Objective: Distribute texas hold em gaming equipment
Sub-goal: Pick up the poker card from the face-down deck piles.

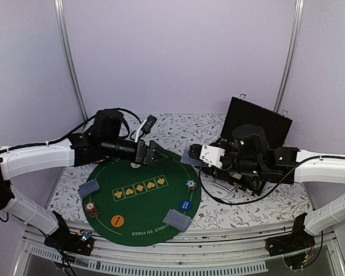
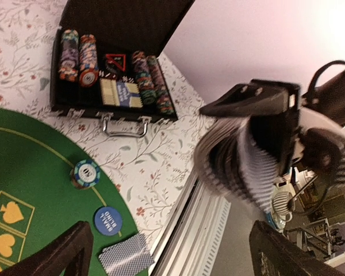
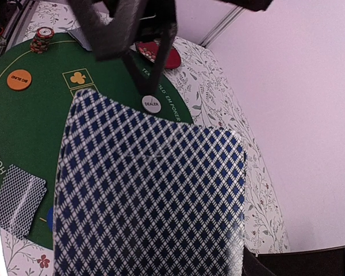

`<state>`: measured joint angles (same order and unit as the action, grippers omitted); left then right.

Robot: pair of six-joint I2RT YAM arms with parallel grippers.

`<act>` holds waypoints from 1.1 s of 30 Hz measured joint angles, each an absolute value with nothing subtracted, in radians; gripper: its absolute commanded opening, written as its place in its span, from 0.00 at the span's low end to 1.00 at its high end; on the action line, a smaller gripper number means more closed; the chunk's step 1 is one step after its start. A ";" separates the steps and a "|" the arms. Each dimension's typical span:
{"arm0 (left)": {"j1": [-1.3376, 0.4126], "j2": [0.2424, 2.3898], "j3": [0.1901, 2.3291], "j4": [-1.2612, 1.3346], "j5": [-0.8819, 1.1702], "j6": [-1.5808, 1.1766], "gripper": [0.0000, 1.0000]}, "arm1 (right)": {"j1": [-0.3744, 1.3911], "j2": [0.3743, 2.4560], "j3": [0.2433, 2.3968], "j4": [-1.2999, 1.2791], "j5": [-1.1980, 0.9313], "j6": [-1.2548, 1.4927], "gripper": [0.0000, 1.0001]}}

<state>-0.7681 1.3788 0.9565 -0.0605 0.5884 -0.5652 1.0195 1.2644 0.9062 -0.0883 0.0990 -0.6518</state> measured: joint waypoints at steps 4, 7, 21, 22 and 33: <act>-0.794 1.367 0.998 -0.010 0.584 -0.607 0.98 | 1.035 1.287 0.910 -0.086 0.095 -0.653 0.46; -0.799 1.367 1.008 0.004 0.563 -0.624 0.98 | 1.042 1.303 0.912 -0.083 0.091 -0.653 0.46; -0.840 1.486 1.132 -0.121 0.498 -0.591 0.71 | 1.060 1.346 0.937 -0.056 0.064 -0.652 0.46; -0.841 1.486 1.132 -0.130 0.498 -0.586 0.67 | 1.060 1.346 0.937 -0.054 0.062 -0.652 0.46; -0.844 1.467 1.132 -0.173 0.491 -0.555 0.44 | 1.060 1.346 0.937 -0.051 0.058 -0.652 0.46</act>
<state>-0.8444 1.4666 1.1320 -0.1734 0.4911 -0.5552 1.0603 1.3457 0.9375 -0.0513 0.0582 -0.6521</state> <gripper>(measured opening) 0.464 0.458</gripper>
